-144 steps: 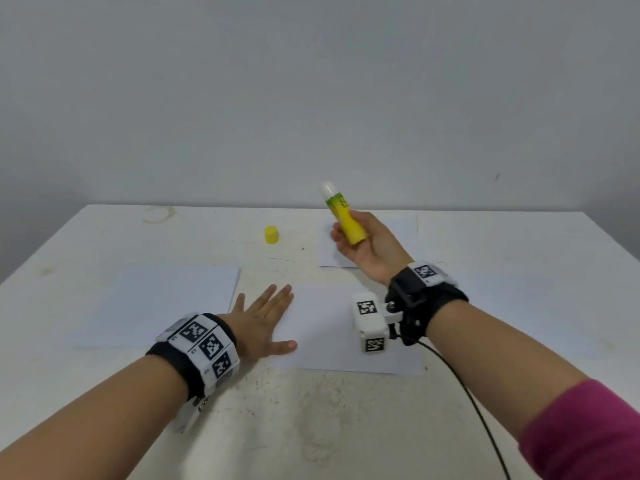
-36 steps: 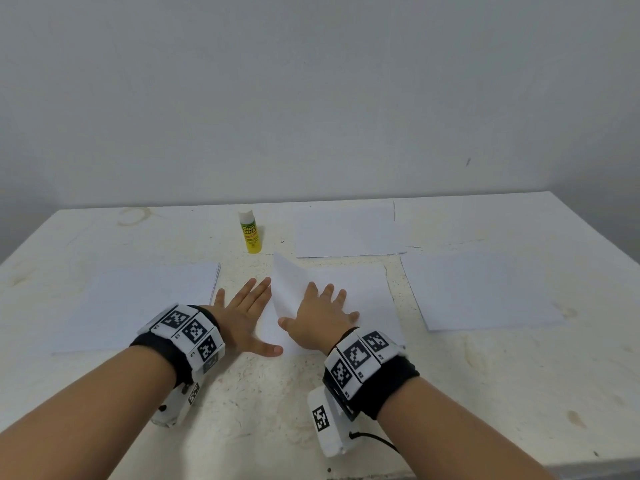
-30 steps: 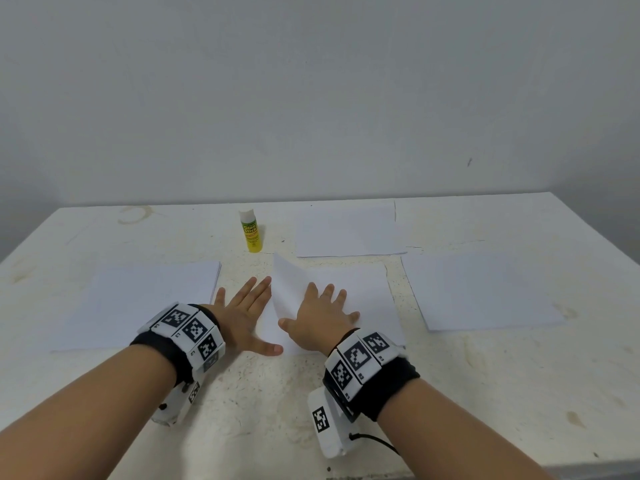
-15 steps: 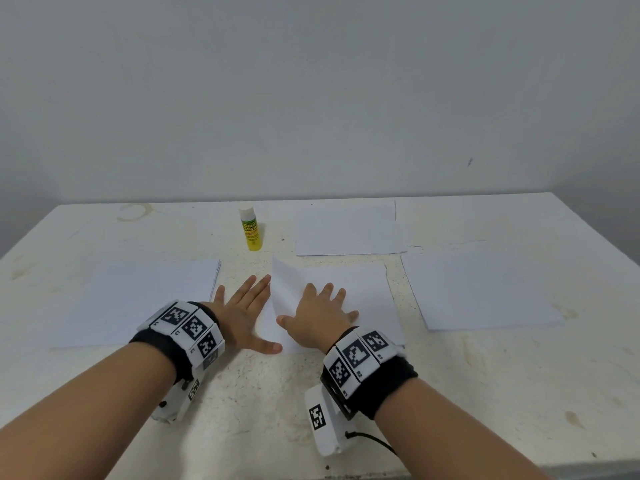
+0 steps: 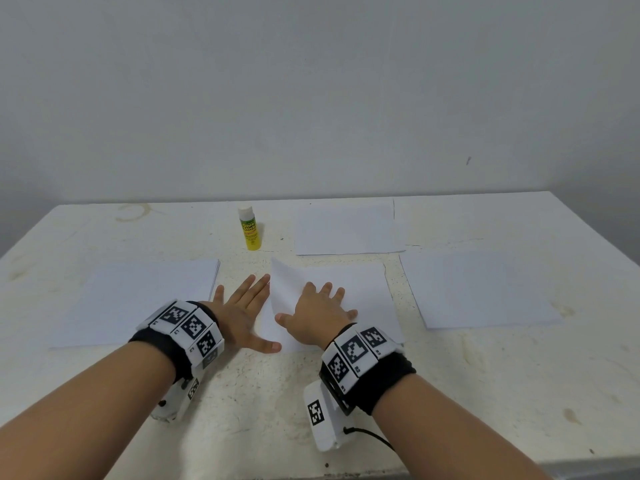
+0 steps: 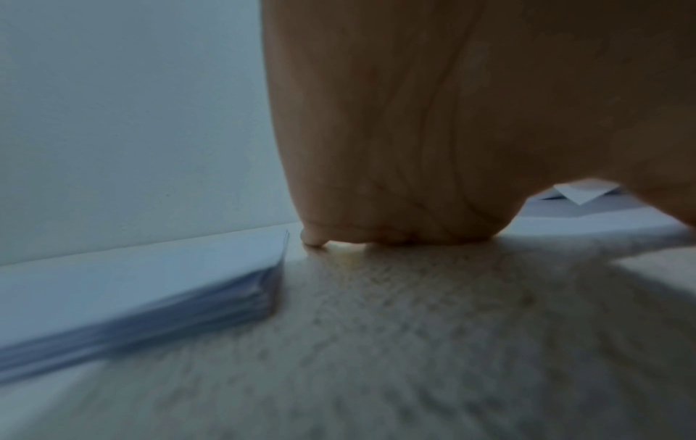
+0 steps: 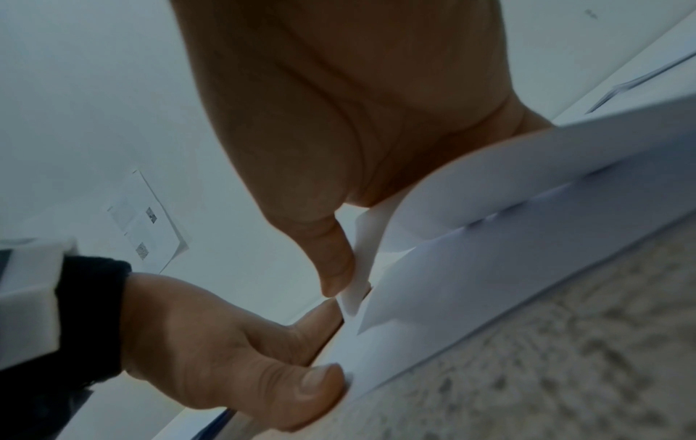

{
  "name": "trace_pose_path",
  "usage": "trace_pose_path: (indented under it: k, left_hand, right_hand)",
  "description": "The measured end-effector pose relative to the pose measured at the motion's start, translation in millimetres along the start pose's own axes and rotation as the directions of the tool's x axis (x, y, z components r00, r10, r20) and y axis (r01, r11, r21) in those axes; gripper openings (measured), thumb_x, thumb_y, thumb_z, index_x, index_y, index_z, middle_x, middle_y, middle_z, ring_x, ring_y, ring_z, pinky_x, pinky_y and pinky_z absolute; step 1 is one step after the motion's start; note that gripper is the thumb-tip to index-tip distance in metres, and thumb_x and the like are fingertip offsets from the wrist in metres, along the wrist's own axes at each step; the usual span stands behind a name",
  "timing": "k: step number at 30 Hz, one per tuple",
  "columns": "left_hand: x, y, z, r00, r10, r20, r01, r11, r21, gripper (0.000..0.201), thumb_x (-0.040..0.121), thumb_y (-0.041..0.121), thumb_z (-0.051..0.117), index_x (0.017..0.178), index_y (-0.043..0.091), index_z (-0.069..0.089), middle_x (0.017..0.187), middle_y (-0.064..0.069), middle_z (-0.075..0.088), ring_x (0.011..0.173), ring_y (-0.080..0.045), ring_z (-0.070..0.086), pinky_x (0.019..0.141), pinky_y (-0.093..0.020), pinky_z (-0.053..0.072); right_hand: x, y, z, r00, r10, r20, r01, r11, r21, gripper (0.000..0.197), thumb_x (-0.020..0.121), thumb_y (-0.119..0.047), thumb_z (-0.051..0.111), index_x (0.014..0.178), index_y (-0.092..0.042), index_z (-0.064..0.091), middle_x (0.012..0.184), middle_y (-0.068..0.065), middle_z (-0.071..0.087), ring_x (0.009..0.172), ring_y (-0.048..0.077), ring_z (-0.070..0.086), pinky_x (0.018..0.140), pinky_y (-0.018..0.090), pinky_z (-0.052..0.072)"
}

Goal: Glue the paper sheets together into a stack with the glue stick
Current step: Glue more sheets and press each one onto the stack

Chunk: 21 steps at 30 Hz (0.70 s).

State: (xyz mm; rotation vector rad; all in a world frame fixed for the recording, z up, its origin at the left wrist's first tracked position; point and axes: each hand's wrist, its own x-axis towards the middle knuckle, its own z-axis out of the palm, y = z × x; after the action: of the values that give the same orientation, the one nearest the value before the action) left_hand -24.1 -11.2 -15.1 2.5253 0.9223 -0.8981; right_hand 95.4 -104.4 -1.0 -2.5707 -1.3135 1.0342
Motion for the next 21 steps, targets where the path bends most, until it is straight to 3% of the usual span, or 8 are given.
trace_pose_path:
  k: [4, 9, 12, 17, 21]
  left_hand:
    - [0.0, -0.6, -0.7, 1.0, 0.003, 0.002, -0.003, 1.0, 0.013, 0.166, 0.006, 0.104, -0.003, 0.144, 0.016, -0.033, 0.148, 0.005, -0.042, 0.138, -0.014, -0.036, 0.111, -0.057, -0.015]
    - [-0.9, -3.1, 0.2, 1.0, 0.017, -0.004, -0.017, 1.0, -0.002, 0.161, 0.005, 0.104, -0.004, 0.132, 0.011, -0.042, 0.135, 0.001, -0.051, 0.138, -0.017, -0.036, 0.114, -0.057, -0.013]
    - [0.4, -6.5, 1.2, 1.0, 0.007, 0.002, -0.007, 1.0, -0.012, 0.169, 0.004, 0.104, 0.0, 0.136, 0.006, -0.04, 0.133, -0.004, -0.052, 0.138, -0.021, -0.036, 0.115, -0.054, -0.013]
    - [-1.1, -8.1, -3.0, 0.999, 0.011, 0.048, -0.011, 1.0, -0.001, 0.175, 0.002, 0.104, 0.005, 0.138, 0.002, -0.037, 0.144, -0.011, -0.047, 0.138, -0.024, -0.036, 0.115, -0.052, -0.013]
    - [-1.2, -16.3, -6.0, 0.996, 0.04, 0.083, -0.042, 0.999, 0.019, 0.174, 0.008, 0.106, 0.018, 0.14, 0.006, -0.036, 0.146, -0.008, -0.045, 0.139, -0.022, -0.034, 0.114, -0.05, -0.013]
  right_hand:
    - [2.2, 2.7, -0.1, 0.999, -0.04, -0.028, 0.041, 0.999, 0.034, 0.077, 0.091, -0.049, 0.055, 0.148, -0.026, 0.008, 0.157, 0.018, 0.008, 0.145, 0.04, 0.001, 0.109, 0.065, 0.016]
    - [5.8, 4.0, -0.7, 0.998, -0.052, 0.04, 0.053, 0.998, -0.027, 0.068, 0.094, -0.051, 0.047, 0.149, -0.026, 0.018, 0.158, 0.02, -0.004, 0.145, 0.043, -0.007, 0.108, 0.068, 0.013]
    - [7.5, 4.3, -0.9, 0.998, -0.053, 0.045, 0.054, 0.998, -0.033, 0.067, 0.093, -0.051, 0.048, 0.149, -0.026, 0.021, 0.158, 0.02, -0.005, 0.144, 0.043, -0.008, 0.107, 0.069, 0.012]
    - [7.1, 5.4, -2.4, 0.997, -0.063, 0.045, 0.065, 0.997, -0.029, 0.072, 0.09, -0.054, 0.053, 0.149, -0.027, 0.022, 0.159, 0.019, -0.003, 0.145, 0.042, -0.008, 0.107, 0.068, 0.013]
    - [8.4, 7.2, -0.5, 0.996, -0.075, 0.038, 0.076, 0.997, -0.024, 0.087, 0.079, -0.068, 0.057, 0.148, -0.028, 0.024, 0.159, 0.017, 0.0, 0.145, 0.041, -0.006, 0.107, 0.068, 0.013]
